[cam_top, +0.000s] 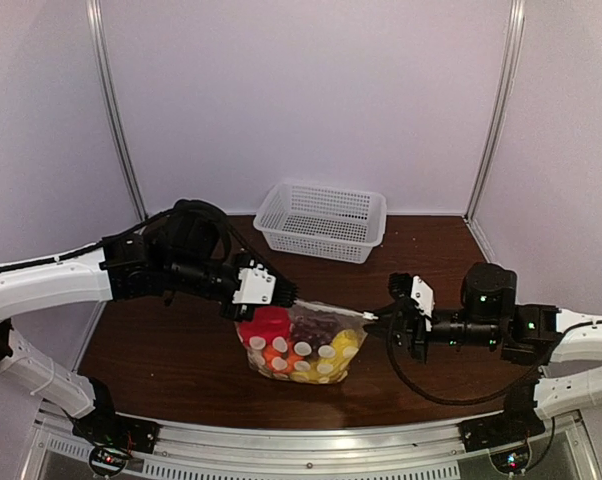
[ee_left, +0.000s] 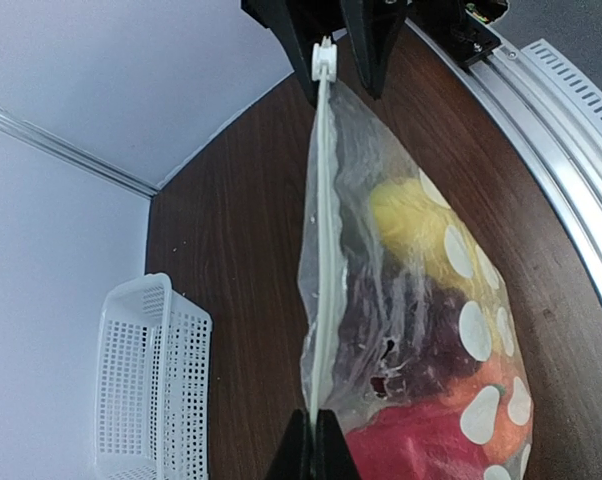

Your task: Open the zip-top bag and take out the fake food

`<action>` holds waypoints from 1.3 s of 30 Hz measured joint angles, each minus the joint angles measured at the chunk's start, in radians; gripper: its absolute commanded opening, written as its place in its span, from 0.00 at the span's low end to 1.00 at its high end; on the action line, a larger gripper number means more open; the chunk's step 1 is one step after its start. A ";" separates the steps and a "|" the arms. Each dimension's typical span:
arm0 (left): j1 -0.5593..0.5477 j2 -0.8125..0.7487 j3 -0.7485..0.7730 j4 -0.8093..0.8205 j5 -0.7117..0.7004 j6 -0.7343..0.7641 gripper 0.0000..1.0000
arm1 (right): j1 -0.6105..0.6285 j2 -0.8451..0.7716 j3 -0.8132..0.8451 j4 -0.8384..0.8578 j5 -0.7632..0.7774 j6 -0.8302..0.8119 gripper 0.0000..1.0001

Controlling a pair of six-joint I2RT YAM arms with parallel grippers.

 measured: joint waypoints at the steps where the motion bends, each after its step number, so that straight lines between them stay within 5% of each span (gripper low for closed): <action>1: 0.000 -0.002 -0.004 0.001 0.000 -0.002 0.00 | 0.000 0.006 0.000 0.000 0.005 -0.002 0.12; 6: 0.000 -0.006 -0.013 0.009 0.000 -0.003 0.00 | 0.001 0.010 0.000 0.000 0.023 -0.003 0.00; 11: 0.000 -0.006 -0.011 0.028 0.010 -0.015 0.43 | 0.003 -0.008 0.000 -0.008 0.042 -0.006 0.00; 13: -0.003 -0.005 0.004 0.035 0.022 -0.033 0.49 | 0.005 -0.011 0.000 -0.015 0.049 -0.006 0.00; 23: -0.143 0.132 0.178 0.142 0.086 -0.124 0.44 | 0.036 -0.003 0.006 -0.041 0.080 -0.010 0.00; 39: -0.145 0.343 0.324 0.148 0.182 -0.136 0.35 | 0.077 -0.016 0.026 -0.070 0.140 -0.035 0.00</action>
